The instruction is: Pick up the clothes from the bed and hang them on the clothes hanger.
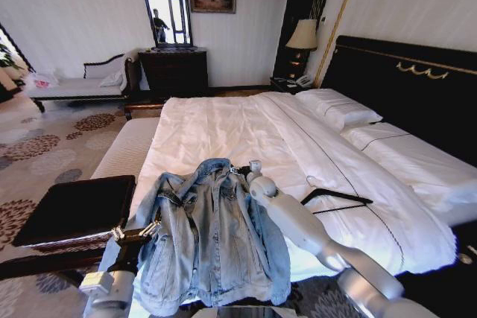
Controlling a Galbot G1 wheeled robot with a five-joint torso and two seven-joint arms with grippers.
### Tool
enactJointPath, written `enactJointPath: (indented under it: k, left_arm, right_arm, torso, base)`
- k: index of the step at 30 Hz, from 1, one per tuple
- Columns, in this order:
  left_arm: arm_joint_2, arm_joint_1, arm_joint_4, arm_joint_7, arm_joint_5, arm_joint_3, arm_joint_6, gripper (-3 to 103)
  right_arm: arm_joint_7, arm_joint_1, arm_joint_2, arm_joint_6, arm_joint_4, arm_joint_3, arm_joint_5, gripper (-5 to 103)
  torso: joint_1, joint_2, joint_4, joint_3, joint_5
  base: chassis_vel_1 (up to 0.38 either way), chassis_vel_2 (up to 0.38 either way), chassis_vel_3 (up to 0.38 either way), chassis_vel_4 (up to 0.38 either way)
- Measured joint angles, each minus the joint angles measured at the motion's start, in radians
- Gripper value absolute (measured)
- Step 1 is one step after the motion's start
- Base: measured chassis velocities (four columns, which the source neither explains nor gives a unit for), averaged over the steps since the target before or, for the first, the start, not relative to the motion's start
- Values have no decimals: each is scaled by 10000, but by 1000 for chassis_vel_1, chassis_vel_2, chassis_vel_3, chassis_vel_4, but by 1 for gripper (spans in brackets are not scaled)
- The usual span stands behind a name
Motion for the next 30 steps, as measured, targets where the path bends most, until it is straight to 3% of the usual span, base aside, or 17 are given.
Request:
enactJointPath:
  k: [5,11,14,19,21,23,25,30]
  left_arm:
    - [413,-296,219,-178,-236,372,320,100]
    - [1262,-1016,530,-629,-1402,931,1187,100]
    - [1444,-1324,632,-757,-1757,1137,1437,100]
    - [1868,-2161,1150,-1084,-2367,1494,1771,98]
    - [2402,-2878,1762,-1235,-2949,1768,1881,98]
    - [2457,-2941,1853,-1237,-3022,1799,1886,98]
    - [2831,-3625,2690,-1255,-3757,2099,1926,98]
    - [2997,-4771,3576,-1219,-4469,2879,1962,97]
  right_arm:
    - [35,-752,-702,-32,1369,296,85,100]
    - [-175,-1739,-1397,13,2611,587,-135,100]
    - [-228,-1815,-1433,52,2653,611,-183,100]
    - [-466,-1454,-1233,208,2352,86,-329,100]
    - [-465,-1530,-1257,217,2373,64,-412,100]
    - [-463,-1557,-1268,218,2380,75,-431,100]
    - [-433,-1711,-1355,219,2439,213,-475,100]
    - [-353,-1692,-1393,209,2433,305,-419,100]
  torso:
    - [1,-1,-3,0,-1]
    - [0,0,-2,-1,-1]
    - [0,0,-7,0,-2]
    - [1,-1,12,1,3]
    - [3,-1,-6,0,-6]
    - [3,-1,-7,1,-4]
    - [2,-3,0,2,-2]
    - [2,-3,-5,2,-3]
  base:
    - [0,0,0,0]
    - [0,0,0,0]
    - [0,0,0,0]
    - [0,0,0,0]
    - [0,0,0,0]
    - [0,0,0,0]
    - [0,0,0,0]
    - [0,0,0,0]
